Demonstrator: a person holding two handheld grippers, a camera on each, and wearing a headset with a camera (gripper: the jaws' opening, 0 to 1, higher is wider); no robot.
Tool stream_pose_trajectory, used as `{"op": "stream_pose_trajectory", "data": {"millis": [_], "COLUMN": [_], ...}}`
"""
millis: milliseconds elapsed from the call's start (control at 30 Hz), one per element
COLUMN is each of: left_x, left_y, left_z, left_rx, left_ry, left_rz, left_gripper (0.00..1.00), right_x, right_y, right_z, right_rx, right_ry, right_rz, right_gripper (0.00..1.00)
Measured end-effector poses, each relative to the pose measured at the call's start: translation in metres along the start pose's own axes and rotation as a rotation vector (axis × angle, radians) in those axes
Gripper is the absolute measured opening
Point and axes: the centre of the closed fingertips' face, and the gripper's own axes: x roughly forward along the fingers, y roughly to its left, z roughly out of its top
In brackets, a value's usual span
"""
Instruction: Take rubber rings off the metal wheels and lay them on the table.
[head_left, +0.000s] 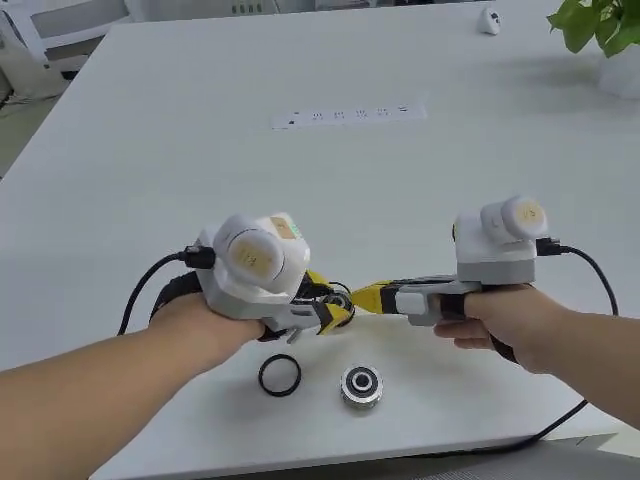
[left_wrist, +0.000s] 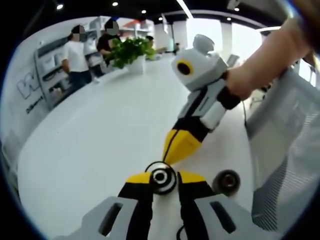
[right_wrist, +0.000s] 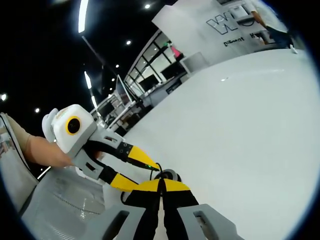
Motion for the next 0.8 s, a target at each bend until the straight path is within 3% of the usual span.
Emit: {"op": "stream_pose_trajectory", "data": {"millis": [800], "left_x": [-0.045], "left_y": [-0.006], "left_z": [0.027], "left_rx": [-0.034], "left_ry": [-0.118], "left_rz": [0.011], "left_gripper": [0.40], "right_x": [-0.012], "right_y": [0.012], "right_z": [0.012], "right_rx": [-0.002], "right_ry": [-0.037], "right_rz": [0.005], "right_gripper": [0.00]}}
